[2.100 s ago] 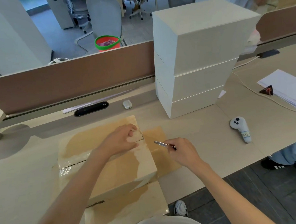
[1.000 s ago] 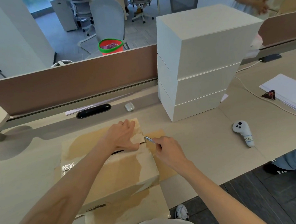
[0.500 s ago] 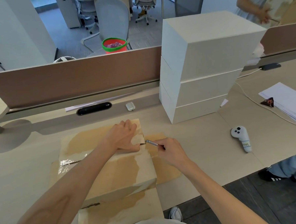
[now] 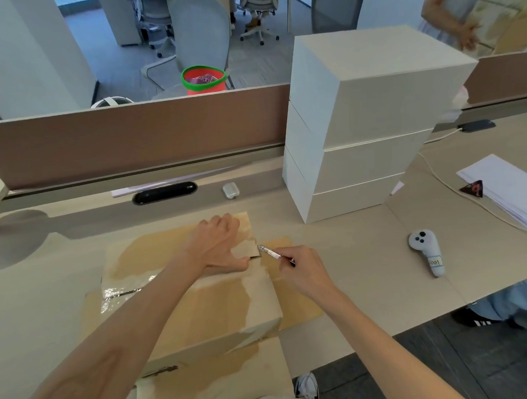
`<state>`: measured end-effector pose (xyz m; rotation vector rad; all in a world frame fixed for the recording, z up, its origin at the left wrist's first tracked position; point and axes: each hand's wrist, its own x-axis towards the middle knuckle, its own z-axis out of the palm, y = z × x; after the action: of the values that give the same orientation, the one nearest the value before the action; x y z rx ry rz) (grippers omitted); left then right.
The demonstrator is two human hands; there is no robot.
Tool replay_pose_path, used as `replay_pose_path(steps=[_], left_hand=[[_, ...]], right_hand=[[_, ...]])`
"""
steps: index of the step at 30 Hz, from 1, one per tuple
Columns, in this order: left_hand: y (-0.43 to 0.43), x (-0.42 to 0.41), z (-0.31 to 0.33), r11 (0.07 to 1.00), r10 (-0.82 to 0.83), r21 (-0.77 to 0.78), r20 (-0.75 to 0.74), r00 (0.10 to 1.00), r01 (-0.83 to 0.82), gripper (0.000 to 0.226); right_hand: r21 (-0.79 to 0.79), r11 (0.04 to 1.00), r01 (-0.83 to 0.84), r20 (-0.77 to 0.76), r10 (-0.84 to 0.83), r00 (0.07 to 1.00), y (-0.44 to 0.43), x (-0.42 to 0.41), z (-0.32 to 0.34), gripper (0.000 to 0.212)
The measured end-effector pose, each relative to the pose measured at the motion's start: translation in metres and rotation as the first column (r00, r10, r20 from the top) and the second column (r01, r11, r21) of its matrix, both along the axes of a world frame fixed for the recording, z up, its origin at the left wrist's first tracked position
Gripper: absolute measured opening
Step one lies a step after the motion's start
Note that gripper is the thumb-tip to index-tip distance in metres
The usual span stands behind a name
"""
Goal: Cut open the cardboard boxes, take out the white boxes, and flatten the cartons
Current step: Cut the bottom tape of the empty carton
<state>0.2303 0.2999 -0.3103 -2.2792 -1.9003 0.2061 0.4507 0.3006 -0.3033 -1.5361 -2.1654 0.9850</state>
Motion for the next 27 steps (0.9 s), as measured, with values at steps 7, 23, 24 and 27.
replay_pose_path(steps=[7, 23, 24, 27], left_hand=[[0.001, 0.000, 0.002, 1.000, -0.011, -0.013, 0.008, 1.000, 0.011, 0.081], [-0.005, -0.001, 0.009, 1.000, -0.018, -0.014, -0.008, 1.000, 0.018, 0.082], [-0.007, -0.002, 0.005, 0.998, 0.009, -0.056, -0.007, 1.000, -0.010, 0.089], [-0.023, -0.001, -0.003, 0.985, 0.088, -0.154, 0.103, 0.991, -0.072, 0.093]], right_hand=[[-0.006, 1.000, -0.028, 0.030, 0.029, 0.999, -0.002, 0.002, 0.006, 0.034], [0.011, 0.988, -0.154, 0.084, 0.152, 0.985, 0.007, 0.018, 0.020, 0.033], [0.020, 0.991, -0.132, 0.056, 0.131, 0.990, 0.012, 0.021, 0.020, 0.029], [0.027, 0.995, -0.099, 0.026, 0.098, 0.995, 0.023, 0.027, 0.023, 0.033]])
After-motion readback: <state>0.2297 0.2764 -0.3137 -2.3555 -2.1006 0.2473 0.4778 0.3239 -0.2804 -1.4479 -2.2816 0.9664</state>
